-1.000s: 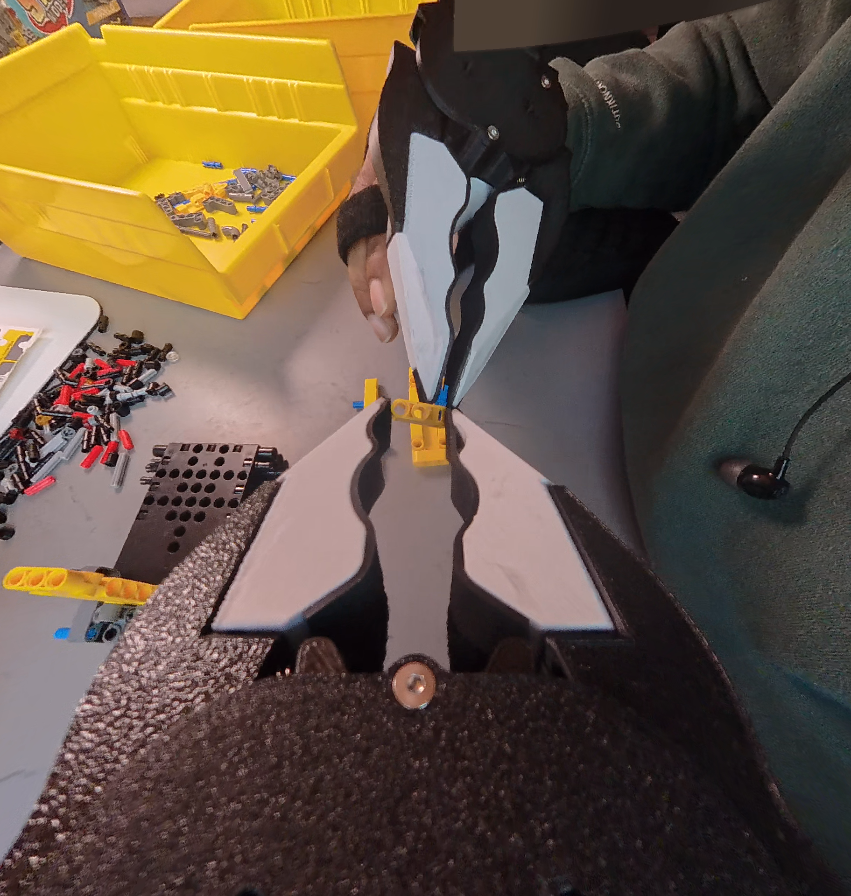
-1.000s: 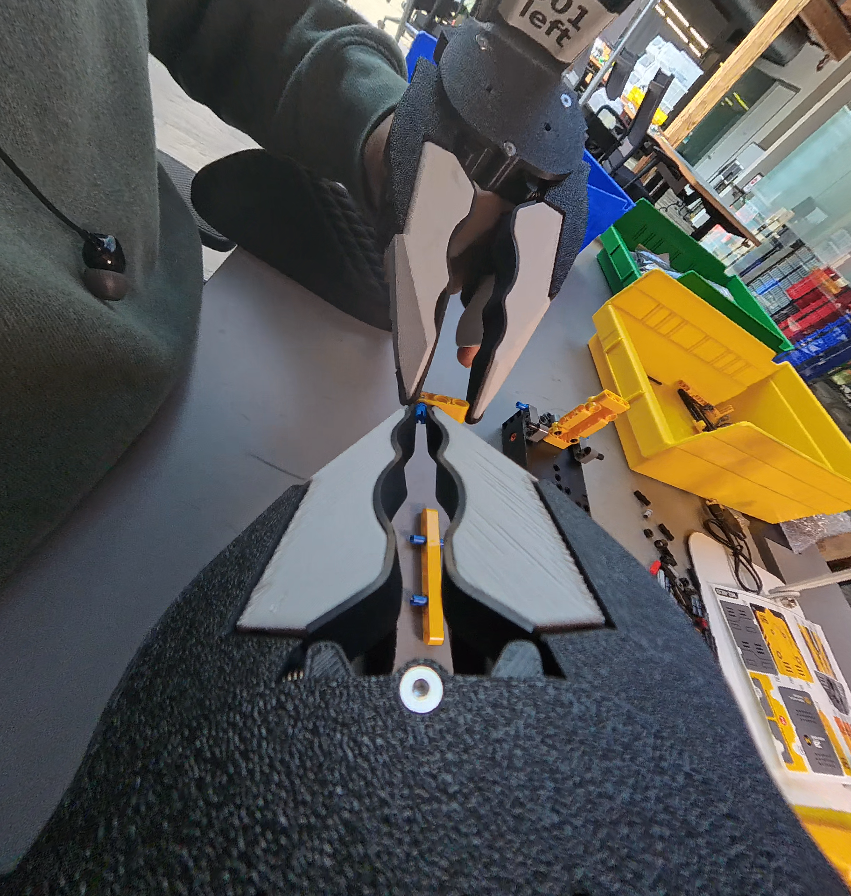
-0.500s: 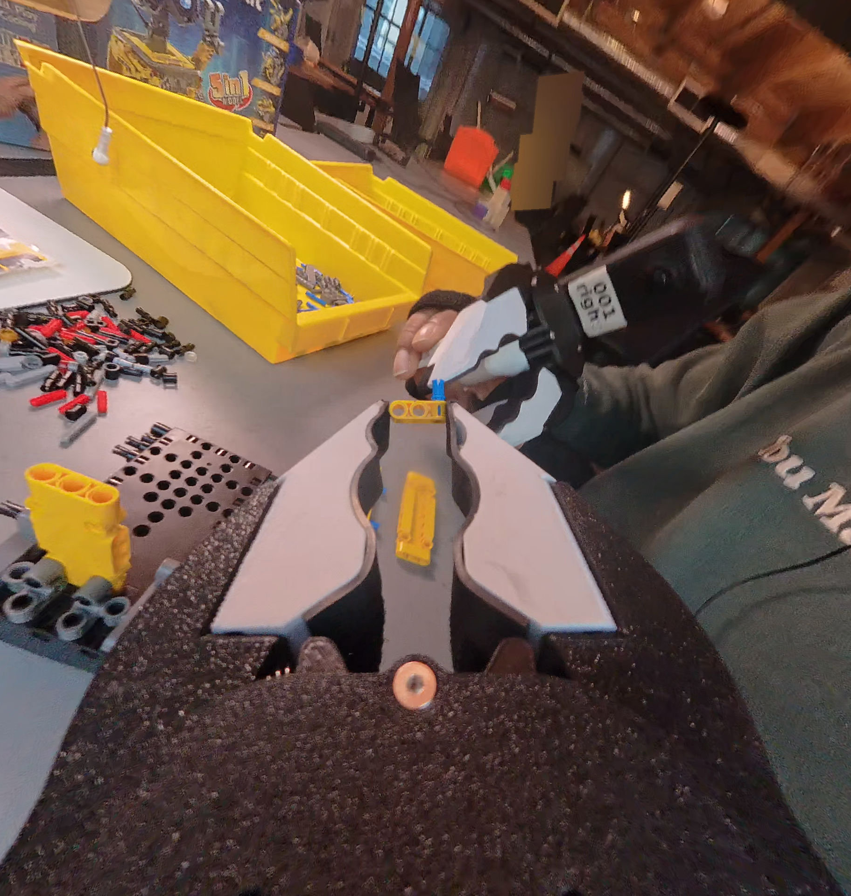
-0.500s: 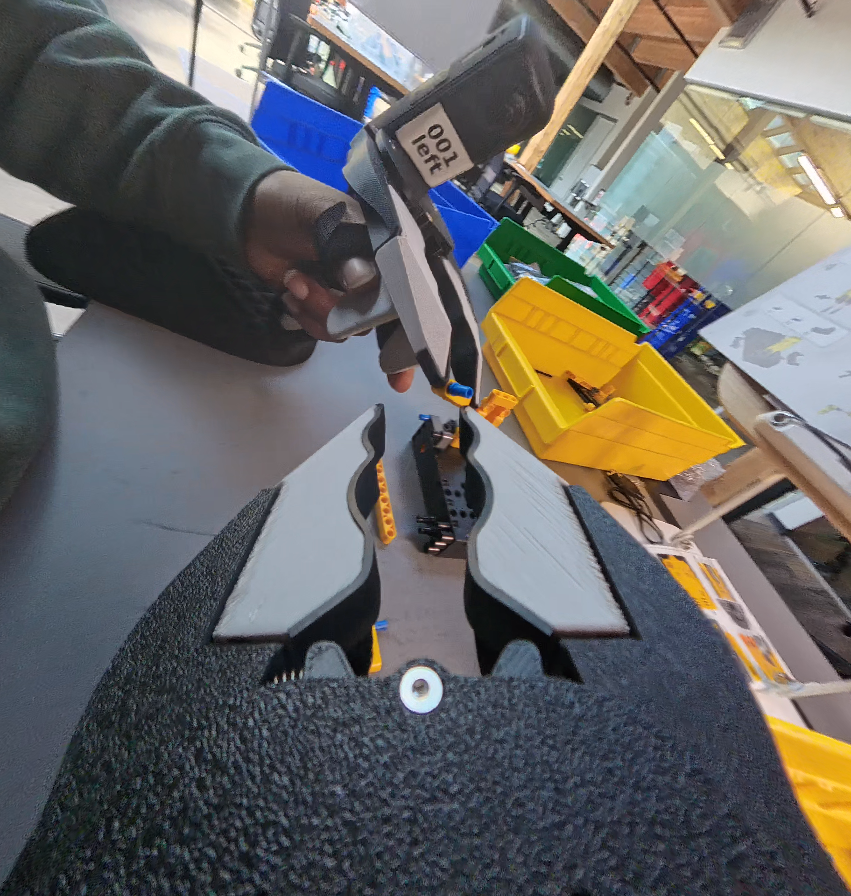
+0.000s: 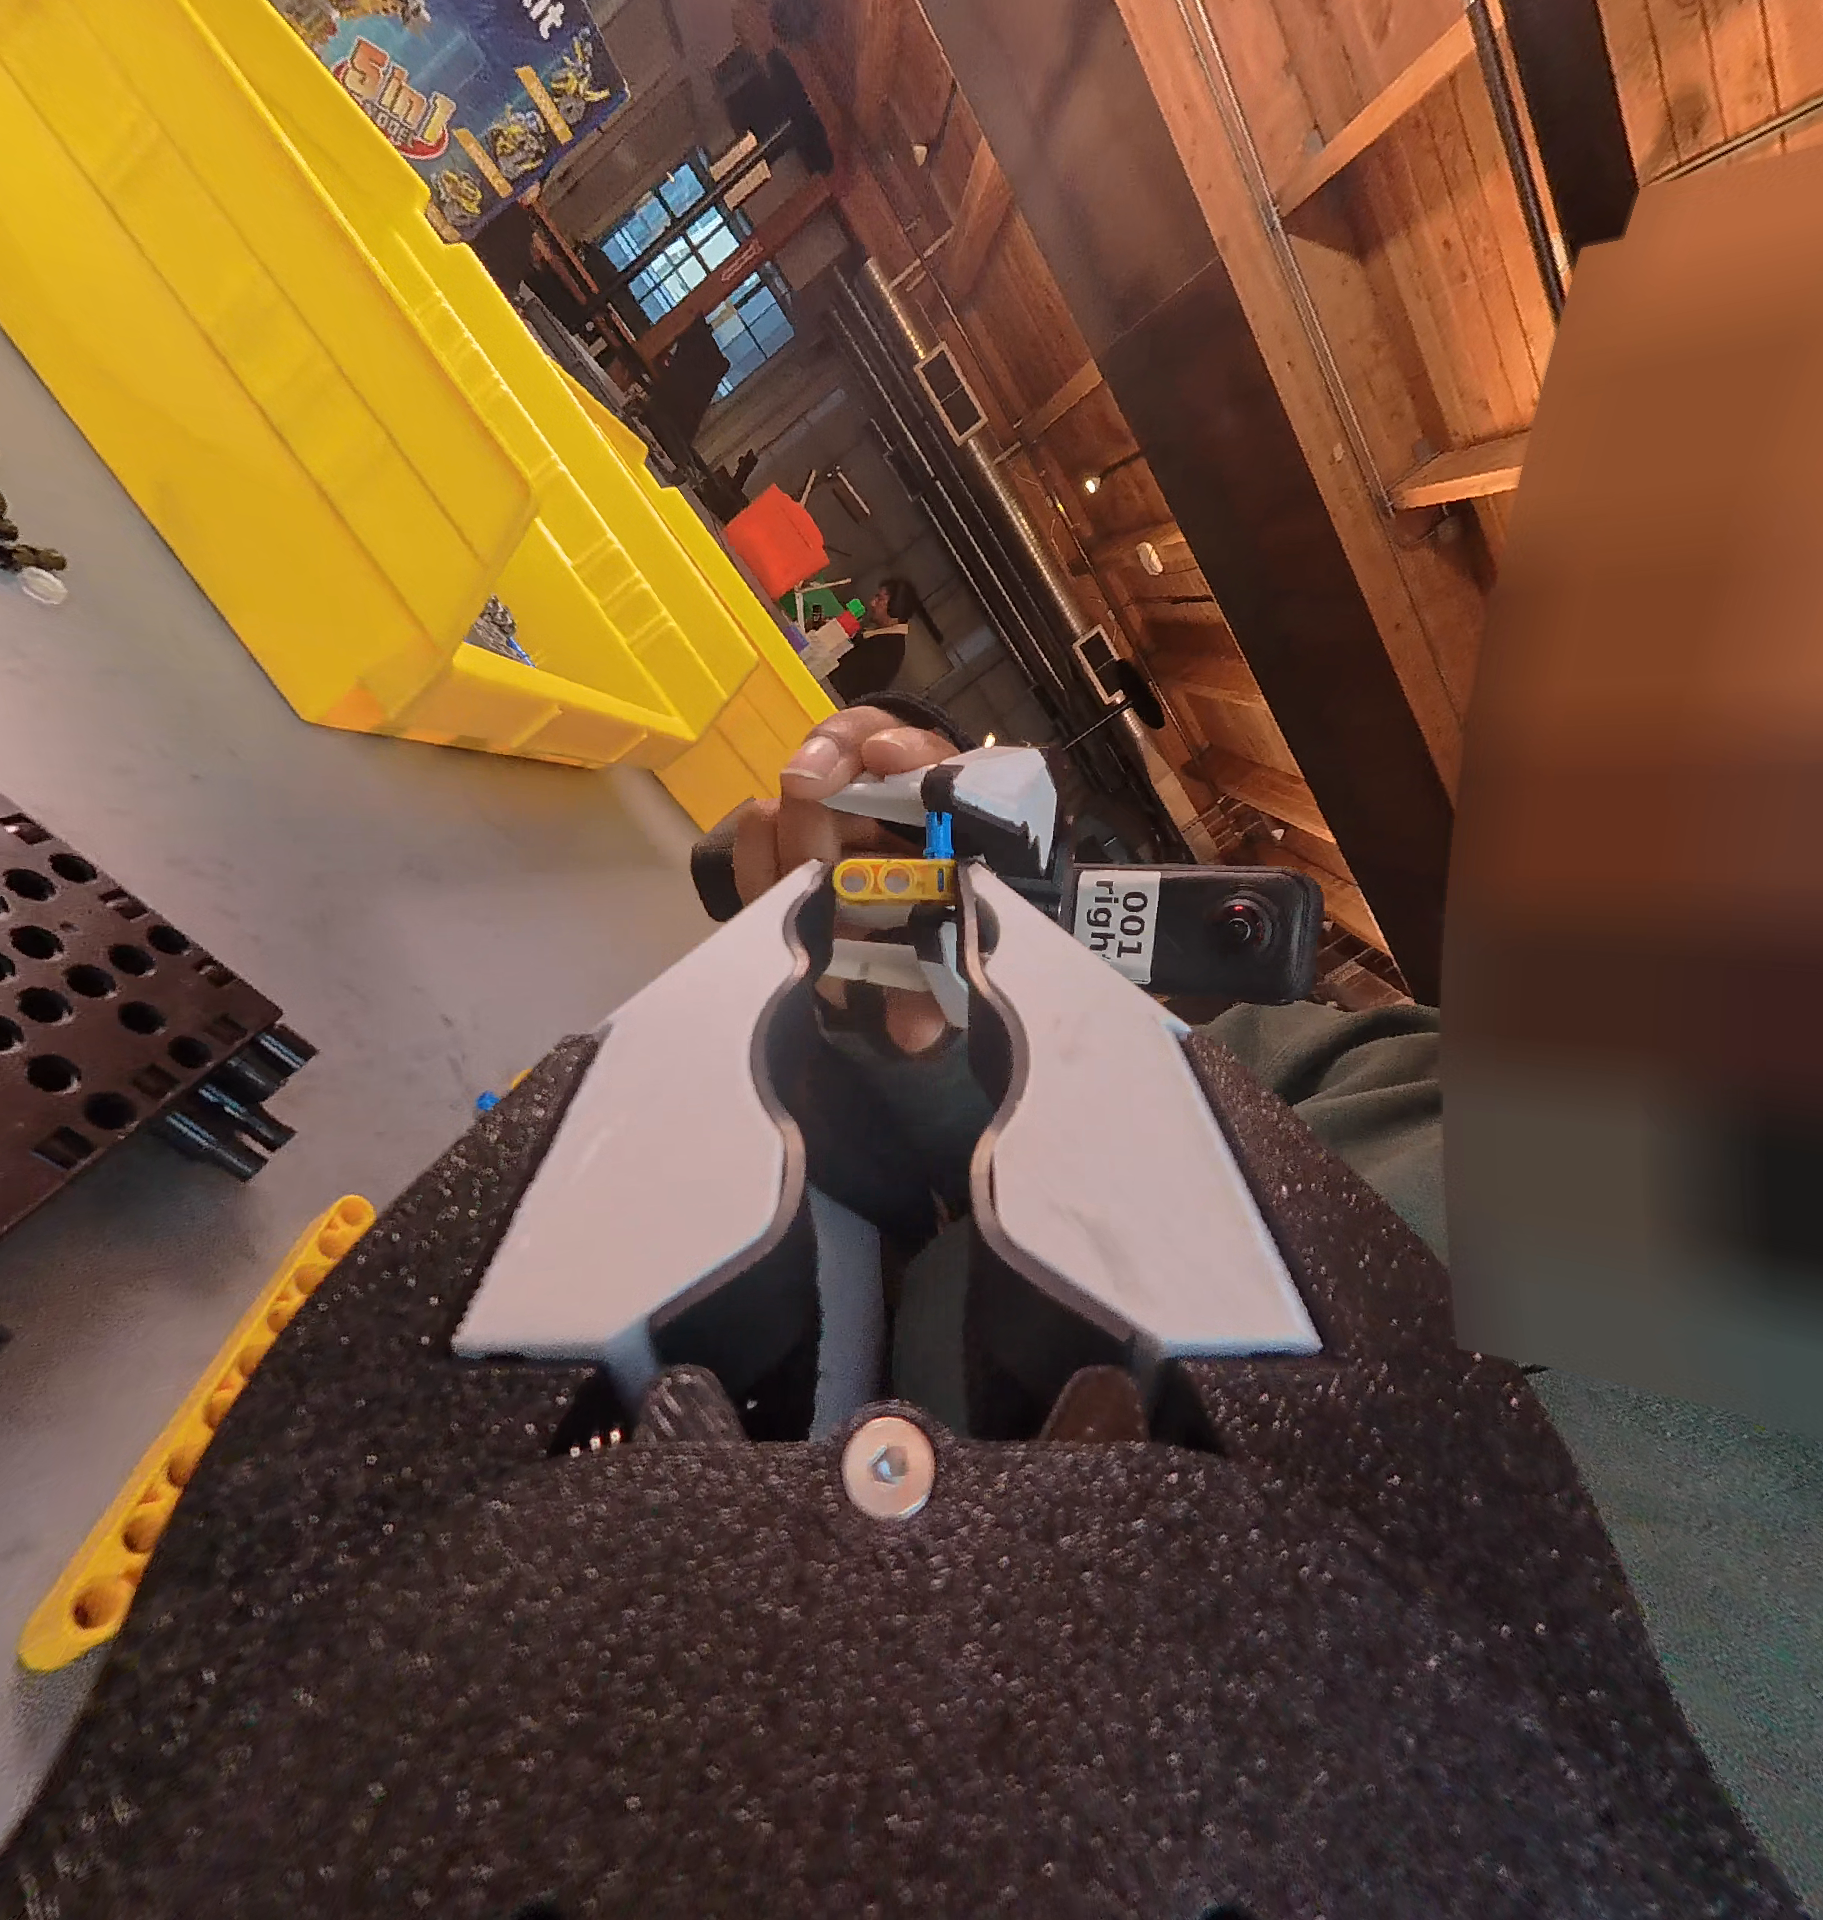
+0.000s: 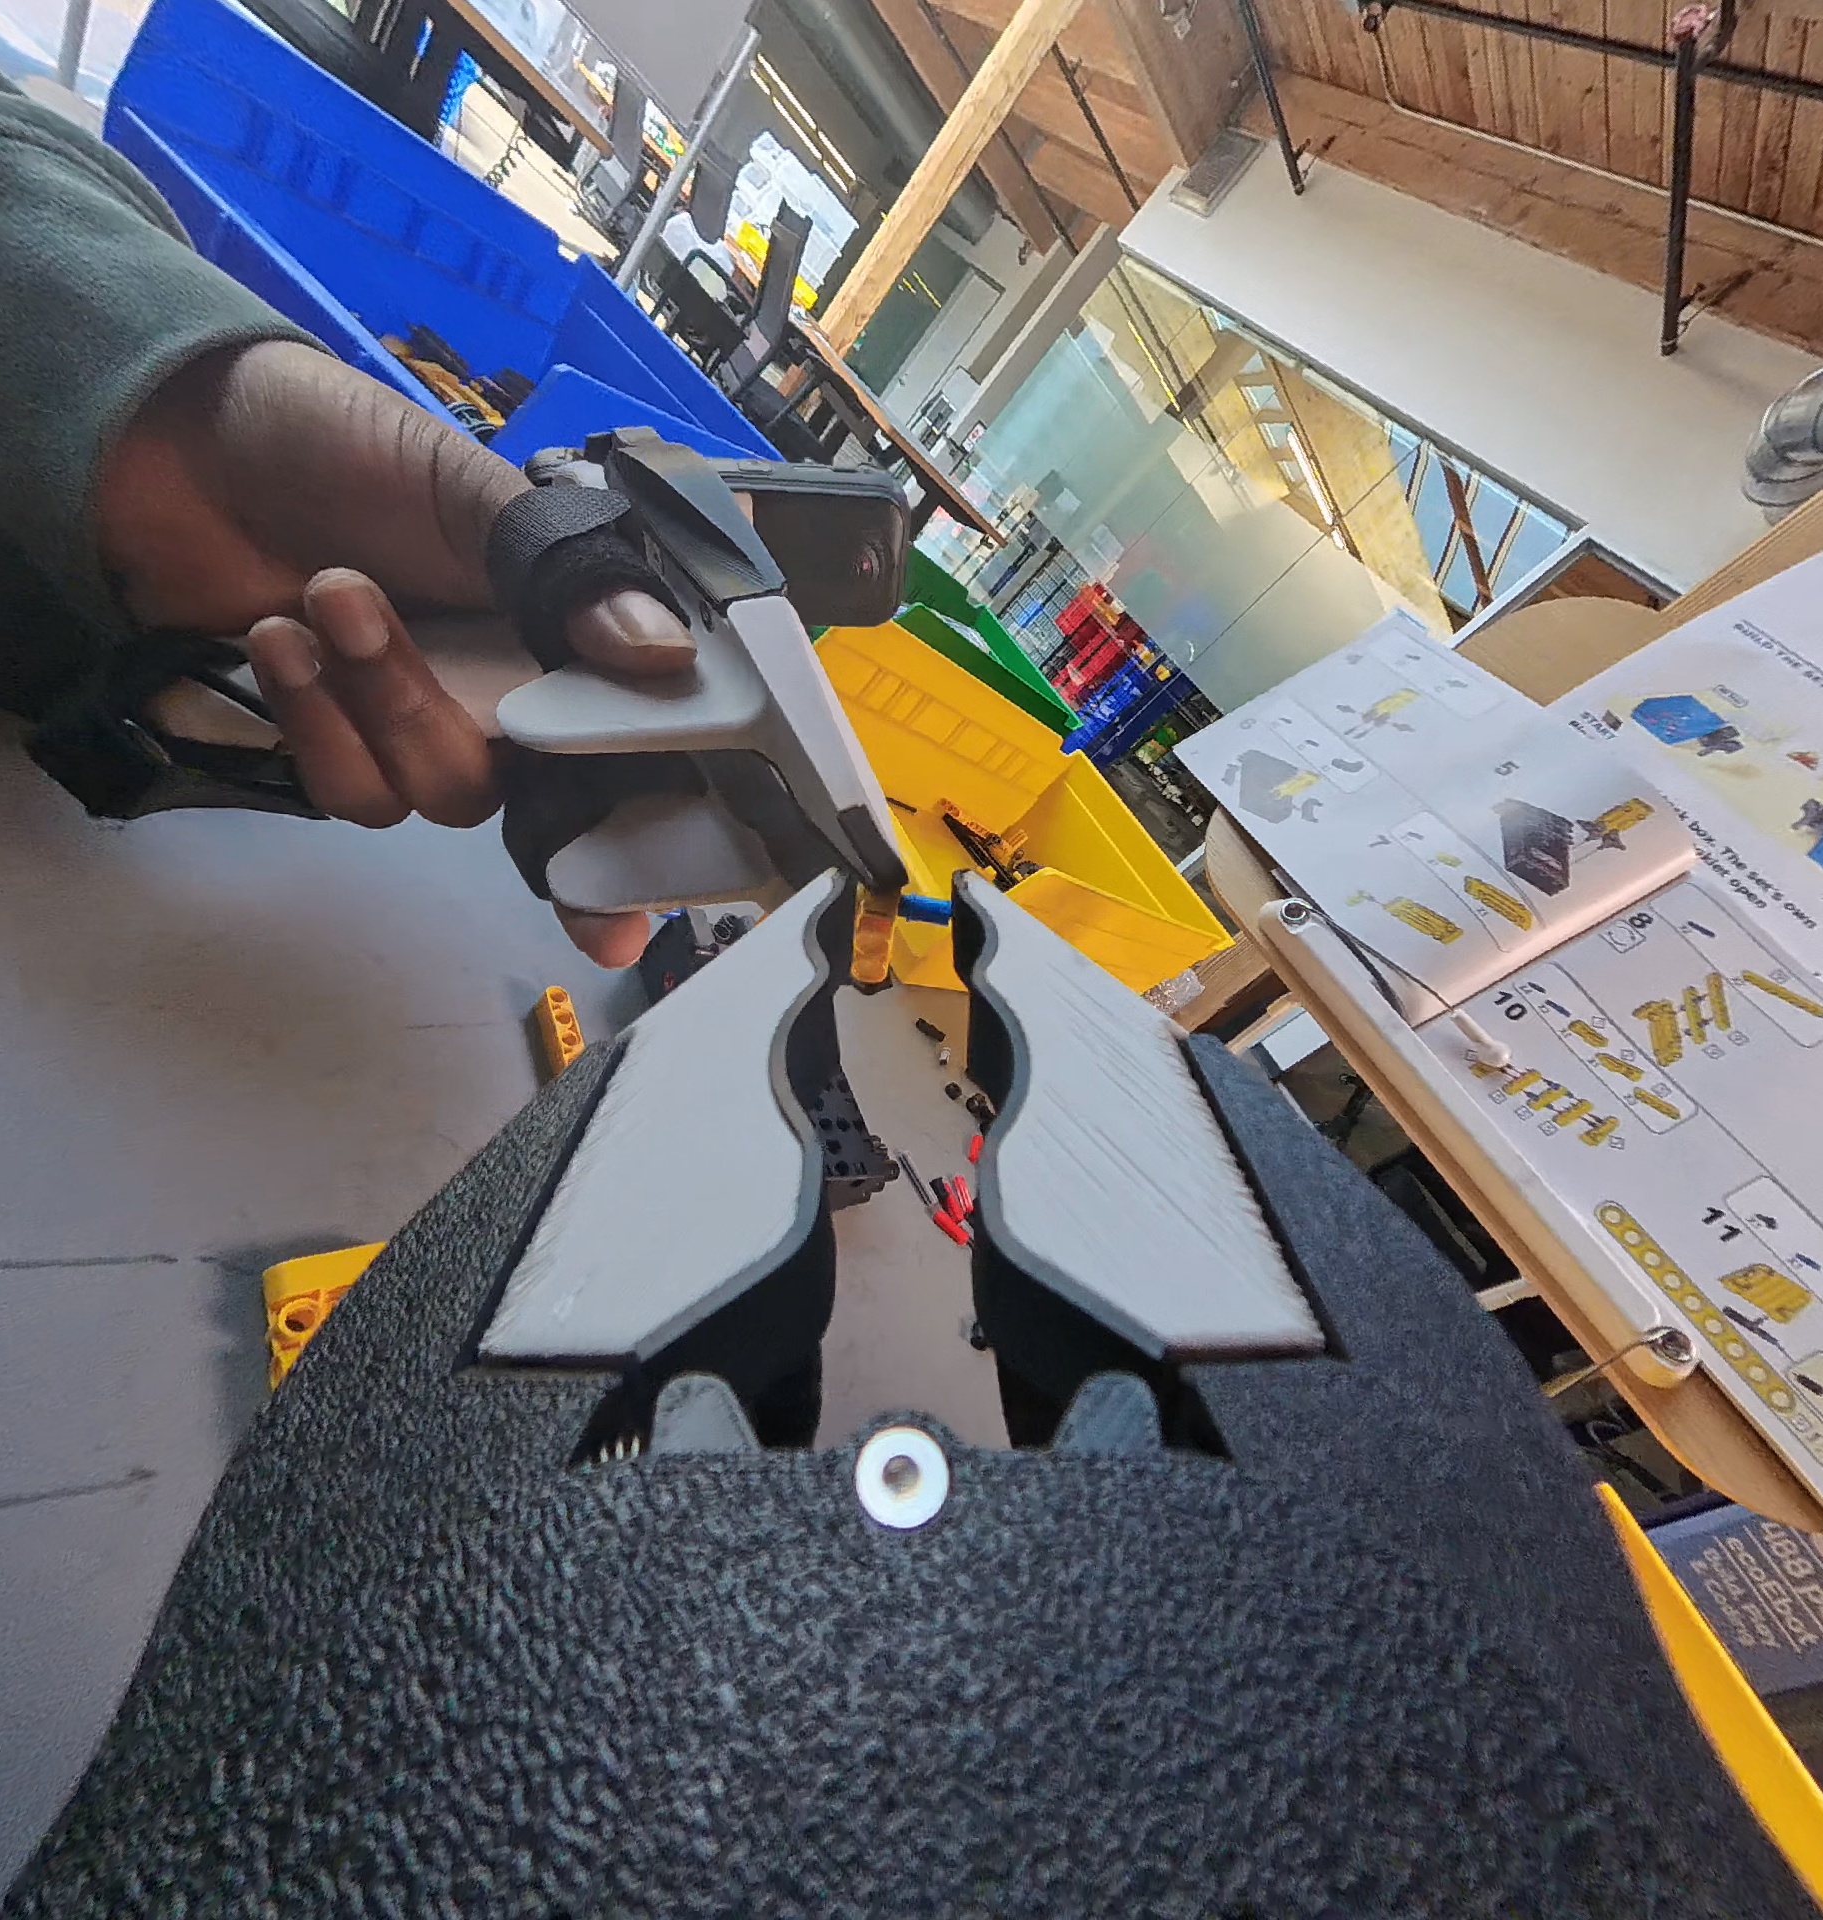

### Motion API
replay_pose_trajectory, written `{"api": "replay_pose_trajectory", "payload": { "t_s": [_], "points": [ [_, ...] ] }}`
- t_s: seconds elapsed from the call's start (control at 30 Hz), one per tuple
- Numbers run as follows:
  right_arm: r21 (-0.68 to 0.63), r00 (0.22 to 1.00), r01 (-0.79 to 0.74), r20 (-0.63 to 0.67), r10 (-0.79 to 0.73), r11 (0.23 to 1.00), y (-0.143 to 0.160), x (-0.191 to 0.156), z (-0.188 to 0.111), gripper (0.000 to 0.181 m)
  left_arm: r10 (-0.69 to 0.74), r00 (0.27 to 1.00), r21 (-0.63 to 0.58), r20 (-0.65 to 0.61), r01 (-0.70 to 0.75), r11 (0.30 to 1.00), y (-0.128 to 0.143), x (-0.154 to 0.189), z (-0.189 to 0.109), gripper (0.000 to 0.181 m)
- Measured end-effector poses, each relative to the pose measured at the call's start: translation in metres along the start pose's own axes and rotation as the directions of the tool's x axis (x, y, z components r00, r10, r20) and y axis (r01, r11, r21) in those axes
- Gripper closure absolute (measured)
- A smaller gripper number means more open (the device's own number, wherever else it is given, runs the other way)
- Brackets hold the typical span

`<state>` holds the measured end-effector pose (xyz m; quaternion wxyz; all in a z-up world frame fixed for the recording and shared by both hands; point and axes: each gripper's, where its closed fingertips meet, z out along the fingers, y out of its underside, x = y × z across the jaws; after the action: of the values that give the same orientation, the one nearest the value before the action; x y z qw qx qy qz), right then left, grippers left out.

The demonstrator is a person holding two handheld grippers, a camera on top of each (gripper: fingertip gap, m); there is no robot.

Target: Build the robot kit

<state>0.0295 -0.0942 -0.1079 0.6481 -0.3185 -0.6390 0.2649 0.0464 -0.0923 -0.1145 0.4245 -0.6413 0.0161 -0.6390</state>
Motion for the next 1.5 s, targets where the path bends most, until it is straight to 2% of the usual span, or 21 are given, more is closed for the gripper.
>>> {"api": "replay_pose_trajectory", "payload": {
  "t_s": [0.1, 0.4, 0.63, 0.73, 0.8, 0.97, 1.1, 1.27, 1.5],
  "points": [
    [0.006, 1.0, -0.028, 0.005, 0.028, 1.0, -0.002, 0.001, -0.002, 0.164, -0.045, 0.999, 0.011, -0.03, 0.046, 0.999, 0.0, 0.002, 0.002, 0.159],
    [0.025, 0.997, -0.067, 0.039, 0.066, 0.997, -0.002, -0.003, -0.004, 0.167, -0.066, 0.996, -0.002, -0.058, 0.066, 0.998, 0.003, 0.003, 0.003, 0.159],
    [0.039, 1.0, -0.024, 0.008, 0.024, 0.999, -0.003, -0.003, -0.001, 0.166, 0.074, 0.997, -0.072, -0.018, -0.075, 0.995, 0.004, 0.003, -0.001, 0.157],
    [0.042, 1.0, 0.003, -0.023, -0.002, 0.999, -0.004, -0.001, -0.001, 0.166, 0.086, 0.996, -0.108, -0.032, -0.089, 0.99, 0.007, 0.006, 0.0, 0.144],
    [0.048, 0.999, 0.034, -0.034, -0.032, 0.998, -0.004, -0.002, -0.001, 0.165, 0.093, 0.995, -0.113, -0.035, -0.096, 0.989, 0.008, 0.007, 0.0, 0.153],
    [0.06, 0.995, 0.084, -0.057, -0.081, 0.995, -0.007, -0.003, -0.002, 0.165, 0.141, 0.99, -0.124, -0.022, -0.143, 0.982, 0.008, 0.007, 0.0, 0.156],
    [0.046, 0.995, 0.094, -0.037, -0.092, 0.995, -0.002, -0.006, 0.0, 0.163, 0.264, 0.964, -0.17, 0.032, -0.255, 0.952, 0.009, 0.0, -0.004, 0.158],
    [0.057, 0.998, 0.057, 0.033, -0.058, 0.997, 0.001, -0.016, 0.0, 0.16, 0.451, 0.888, -0.28, 0.089, -0.413, 0.867, 0.014, -0.006, -0.009, 0.158],
    [0.078, 0.989, 0.038, 0.137, -0.048, 0.996, -0.001, -0.032, -0.002, 0.16, 0.499, 0.865, -0.388, 0.058, -0.441, 0.809, 0.028, -0.006, -0.017, 0.158]
  ]
}}
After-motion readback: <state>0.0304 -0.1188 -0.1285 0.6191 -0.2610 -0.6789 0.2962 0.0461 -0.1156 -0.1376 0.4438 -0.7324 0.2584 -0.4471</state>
